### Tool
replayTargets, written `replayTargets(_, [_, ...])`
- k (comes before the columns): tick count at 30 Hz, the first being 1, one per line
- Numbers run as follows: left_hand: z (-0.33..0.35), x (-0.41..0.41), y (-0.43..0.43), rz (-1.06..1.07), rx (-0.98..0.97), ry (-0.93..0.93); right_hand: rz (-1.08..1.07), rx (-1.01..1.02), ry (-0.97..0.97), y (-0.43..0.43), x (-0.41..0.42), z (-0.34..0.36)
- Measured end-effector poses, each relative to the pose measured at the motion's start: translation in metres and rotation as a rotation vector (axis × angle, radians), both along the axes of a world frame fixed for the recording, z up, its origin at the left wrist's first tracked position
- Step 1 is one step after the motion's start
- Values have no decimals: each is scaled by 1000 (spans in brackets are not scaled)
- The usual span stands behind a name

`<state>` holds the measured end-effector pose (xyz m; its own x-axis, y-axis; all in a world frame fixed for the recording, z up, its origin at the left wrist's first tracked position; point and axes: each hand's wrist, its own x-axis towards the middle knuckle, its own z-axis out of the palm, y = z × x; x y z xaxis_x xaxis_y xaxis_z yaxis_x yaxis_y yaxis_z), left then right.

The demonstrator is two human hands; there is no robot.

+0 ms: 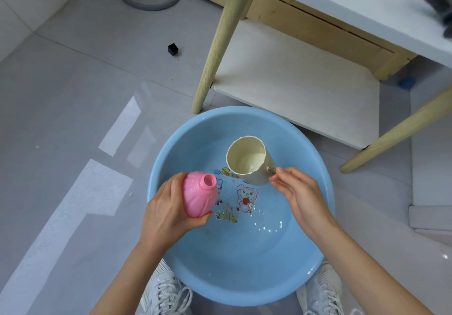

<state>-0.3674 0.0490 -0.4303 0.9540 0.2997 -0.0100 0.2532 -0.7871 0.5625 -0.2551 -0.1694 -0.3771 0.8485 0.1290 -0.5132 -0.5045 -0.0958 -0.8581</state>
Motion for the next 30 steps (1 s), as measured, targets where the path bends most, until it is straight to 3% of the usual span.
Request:
replayTargets(4, [2, 2, 1, 46, -67, 17, 28, -178, -55, -3, -6, -36])
replayTargets(16, [17, 10, -7, 89, -380, -1, 132, -504, -495, -15, -16, -111])
replayTargets(22, [29, 19, -16, 108, -572, -27, 274, -674, -558, -17, -18, -121])
replayTargets(30, [48, 26, -24, 148, -660, -61, 383, -814, -603, -19, -17, -97])
